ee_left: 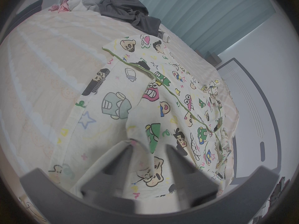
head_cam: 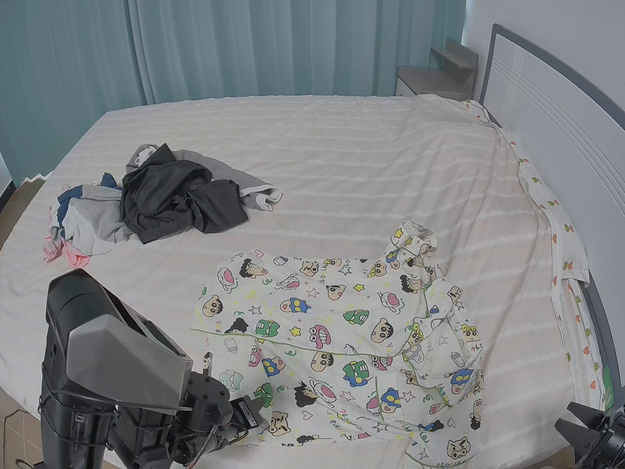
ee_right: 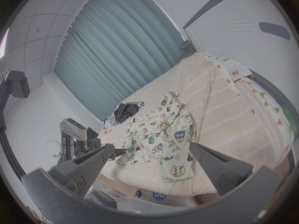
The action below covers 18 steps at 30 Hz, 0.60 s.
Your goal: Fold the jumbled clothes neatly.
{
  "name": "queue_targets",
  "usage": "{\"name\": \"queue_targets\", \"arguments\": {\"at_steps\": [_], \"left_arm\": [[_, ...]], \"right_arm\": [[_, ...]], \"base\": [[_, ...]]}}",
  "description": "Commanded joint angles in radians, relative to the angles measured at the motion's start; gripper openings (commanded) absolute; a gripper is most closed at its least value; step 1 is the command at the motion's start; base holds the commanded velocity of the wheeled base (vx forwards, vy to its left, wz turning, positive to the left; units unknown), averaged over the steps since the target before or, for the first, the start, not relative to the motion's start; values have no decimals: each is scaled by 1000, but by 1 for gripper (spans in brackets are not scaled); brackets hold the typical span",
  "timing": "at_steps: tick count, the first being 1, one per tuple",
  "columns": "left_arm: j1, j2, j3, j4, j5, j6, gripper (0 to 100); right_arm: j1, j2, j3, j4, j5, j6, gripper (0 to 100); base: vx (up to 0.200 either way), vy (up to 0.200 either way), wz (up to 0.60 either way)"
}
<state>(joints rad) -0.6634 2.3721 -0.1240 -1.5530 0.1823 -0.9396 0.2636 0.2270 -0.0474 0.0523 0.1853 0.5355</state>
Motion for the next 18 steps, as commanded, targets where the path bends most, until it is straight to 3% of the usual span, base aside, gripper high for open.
{"name": "queue_targets", "arguments": {"at_steps": [1, 11, 18], "left_arm": [[-1, -2, 4, -18, 0, 1, 0], [7, -62, 32, -18, -3, 2, 0], [61, -113, 44, -18, -7, 21, 0]], "right_arm": [[0, 0, 0, 0, 0, 0, 100], [0, 0, 0, 0, 0, 0, 100], [0, 0, 0, 0, 0, 0, 100]], "base": [[0, 0, 0], [0, 0, 0], [0, 0, 0]]}}
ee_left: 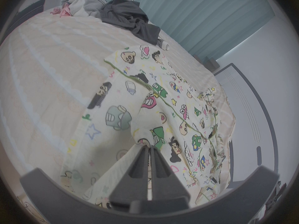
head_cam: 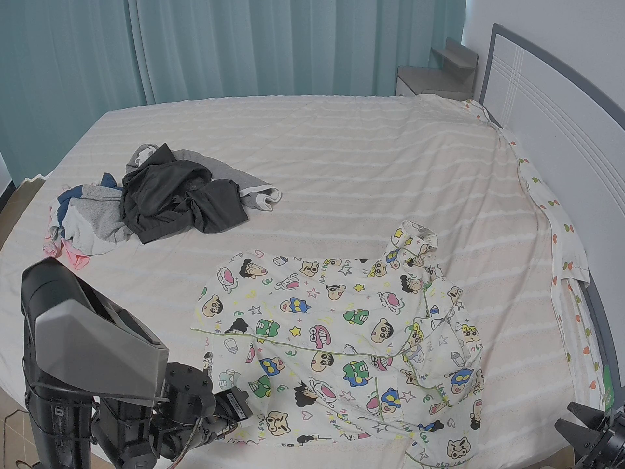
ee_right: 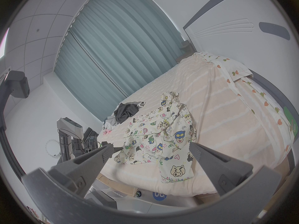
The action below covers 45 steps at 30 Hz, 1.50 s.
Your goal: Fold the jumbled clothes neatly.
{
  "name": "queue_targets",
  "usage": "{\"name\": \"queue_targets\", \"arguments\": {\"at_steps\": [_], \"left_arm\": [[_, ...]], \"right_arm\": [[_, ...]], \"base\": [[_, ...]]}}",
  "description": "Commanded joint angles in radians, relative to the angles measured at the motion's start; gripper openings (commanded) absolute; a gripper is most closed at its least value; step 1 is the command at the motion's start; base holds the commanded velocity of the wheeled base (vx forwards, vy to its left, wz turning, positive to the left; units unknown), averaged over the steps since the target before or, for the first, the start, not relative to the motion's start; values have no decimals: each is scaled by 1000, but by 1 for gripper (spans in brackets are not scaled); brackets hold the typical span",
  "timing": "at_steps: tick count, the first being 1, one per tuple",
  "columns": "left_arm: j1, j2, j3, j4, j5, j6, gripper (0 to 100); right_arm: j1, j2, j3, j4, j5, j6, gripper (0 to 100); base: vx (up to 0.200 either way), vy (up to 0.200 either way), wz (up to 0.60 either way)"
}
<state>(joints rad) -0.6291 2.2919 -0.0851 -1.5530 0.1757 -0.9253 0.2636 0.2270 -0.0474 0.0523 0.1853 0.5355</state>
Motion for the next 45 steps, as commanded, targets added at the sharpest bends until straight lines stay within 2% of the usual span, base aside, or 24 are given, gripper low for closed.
{"name": "queue_targets", "arguments": {"at_steps": [1, 9, 15, 22, 28, 29, 45], "left_arm": [[49, -29, 8, -18, -1, 26, 0], [149, -28, 11, -18, -22, 62, 0], [151, -26, 15, -18, -33, 63, 0], [157, -25, 28, -18, -28, 146, 0], [154, -23, 33, -18, -30, 149, 0], [151, -22, 33, -18, -32, 149, 100], [154, 46, -44, -18, -18, 143, 100]], "right_arm": [[0, 0, 0, 0, 0, 0, 100], [0, 0, 0, 0, 0, 0, 100], [0, 0, 0, 0, 0, 0, 100], [0, 0, 0, 0, 0, 0, 100], [0, -2, 0, 0, 0, 0, 100], [0, -2, 0, 0, 0, 0, 100], [0, -9, 0, 0, 0, 0, 100]], "base": [[0, 0, 0], [0, 0, 0], [0, 0, 0], [0, 0, 0], [0, 0, 0], [0, 0, 0], [0, 0, 0]]}}
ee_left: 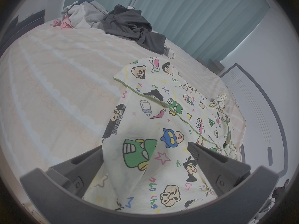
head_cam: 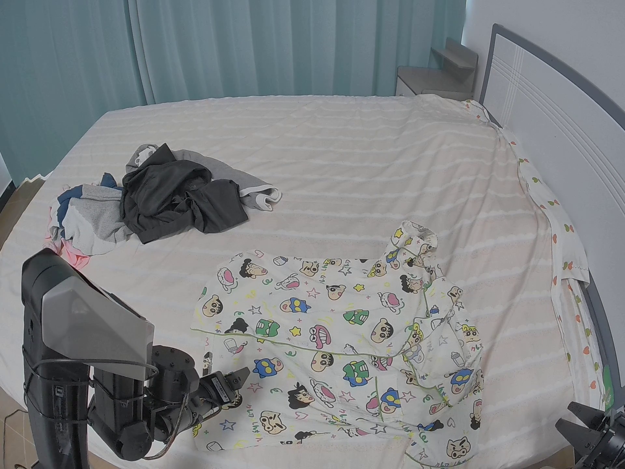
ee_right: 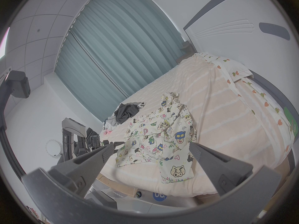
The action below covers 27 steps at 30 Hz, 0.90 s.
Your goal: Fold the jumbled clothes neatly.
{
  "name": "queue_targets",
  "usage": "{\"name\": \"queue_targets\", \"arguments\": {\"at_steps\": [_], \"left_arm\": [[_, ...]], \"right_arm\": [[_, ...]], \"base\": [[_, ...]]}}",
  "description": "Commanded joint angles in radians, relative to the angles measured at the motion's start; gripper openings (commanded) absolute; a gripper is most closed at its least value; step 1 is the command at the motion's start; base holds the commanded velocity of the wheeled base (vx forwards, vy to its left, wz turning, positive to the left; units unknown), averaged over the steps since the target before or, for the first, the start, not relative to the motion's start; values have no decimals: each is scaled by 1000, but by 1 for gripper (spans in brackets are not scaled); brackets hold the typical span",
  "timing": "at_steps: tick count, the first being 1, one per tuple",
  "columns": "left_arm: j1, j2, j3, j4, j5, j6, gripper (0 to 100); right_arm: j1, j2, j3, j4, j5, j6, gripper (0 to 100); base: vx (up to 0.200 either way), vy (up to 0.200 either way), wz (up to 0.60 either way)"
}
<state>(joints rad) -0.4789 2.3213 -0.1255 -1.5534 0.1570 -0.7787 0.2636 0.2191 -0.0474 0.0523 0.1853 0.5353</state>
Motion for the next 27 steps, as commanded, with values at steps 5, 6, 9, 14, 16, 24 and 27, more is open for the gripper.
{"name": "queue_targets", "arguments": {"at_steps": [5, 6, 9, 14, 16, 24, 27], "left_arm": [[3, 17, 0, -17, 29, -43, 100], [2, 15, 0, -17, 33, -57, 100], [-1, 15, 6, -17, 35, -86, 100], [-1, 12, 12, -17, 36, -106, 0], [-1, 10, 12, -17, 58, -106, 0], [-20, -14, 18, -17, 127, -105, 0], [-13, -69, 21, -17, 125, -90, 0]], "right_arm": [[0, -1, 0, 0, 0, 0, 100], [0, -1, 0, 0, 0, 0, 100], [0, -1, 0, 0, 0, 0, 100], [0, -1, 0, 0, 0, 0, 100], [0, -1, 0, 0, 0, 0, 100], [0, -1, 0, 0, 0, 0, 100], [0, -1, 0, 0, 0, 0, 100]], "base": [[0, 0, 0], [0, 0, 0], [0, 0, 0], [0, 0, 0], [0, 0, 0], [0, 0, 0], [0, 0, 0]]}}
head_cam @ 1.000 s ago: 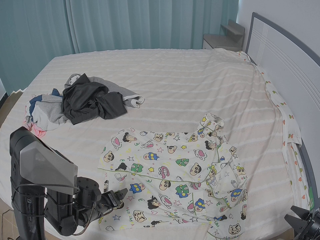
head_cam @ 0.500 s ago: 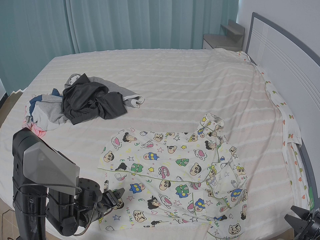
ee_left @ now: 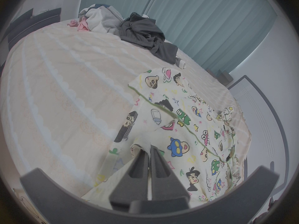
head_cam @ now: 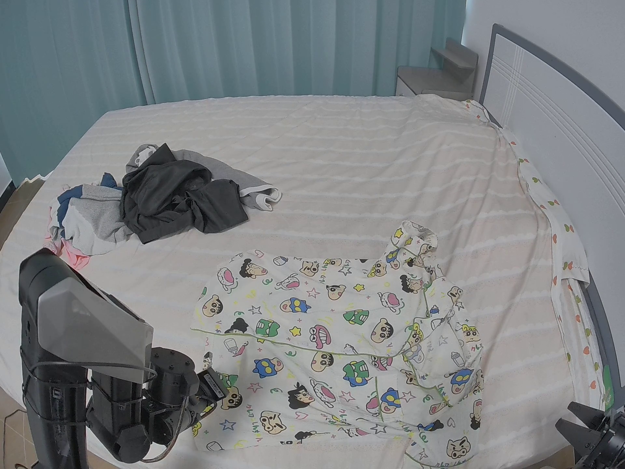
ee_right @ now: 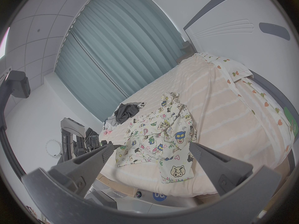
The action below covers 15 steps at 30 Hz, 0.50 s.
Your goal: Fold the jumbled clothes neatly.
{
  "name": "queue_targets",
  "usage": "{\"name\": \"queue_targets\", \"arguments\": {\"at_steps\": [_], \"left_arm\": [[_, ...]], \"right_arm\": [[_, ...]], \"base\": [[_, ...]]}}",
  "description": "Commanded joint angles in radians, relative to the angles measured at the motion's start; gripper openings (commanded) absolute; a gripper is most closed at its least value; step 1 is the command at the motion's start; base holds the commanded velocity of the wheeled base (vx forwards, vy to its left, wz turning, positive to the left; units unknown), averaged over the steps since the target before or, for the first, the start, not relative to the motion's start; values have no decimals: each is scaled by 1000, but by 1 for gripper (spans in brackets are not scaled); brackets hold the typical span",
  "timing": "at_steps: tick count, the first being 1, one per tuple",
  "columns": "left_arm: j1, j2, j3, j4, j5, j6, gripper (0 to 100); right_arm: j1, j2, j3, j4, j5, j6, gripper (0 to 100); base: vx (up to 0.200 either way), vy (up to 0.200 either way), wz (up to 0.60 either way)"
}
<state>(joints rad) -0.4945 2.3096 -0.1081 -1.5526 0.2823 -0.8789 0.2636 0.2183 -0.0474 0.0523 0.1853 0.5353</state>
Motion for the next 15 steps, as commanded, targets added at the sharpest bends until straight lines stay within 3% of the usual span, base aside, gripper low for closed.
{"name": "queue_targets", "arguments": {"at_steps": [1, 8, 15], "left_arm": [[5, -76, 4, -18, 0, 20, 0], [33, -136, 4, -18, 0, 147, 0], [68, -137, 5, -18, 0, 216, 0]], "right_arm": [[0, 0, 0, 0, 0, 0, 100], [0, 0, 0, 0, 0, 0, 100], [0, 0, 0, 0, 0, 0, 100]], "base": [[0, 0, 0], [0, 0, 0], [0, 0, 0]]}}
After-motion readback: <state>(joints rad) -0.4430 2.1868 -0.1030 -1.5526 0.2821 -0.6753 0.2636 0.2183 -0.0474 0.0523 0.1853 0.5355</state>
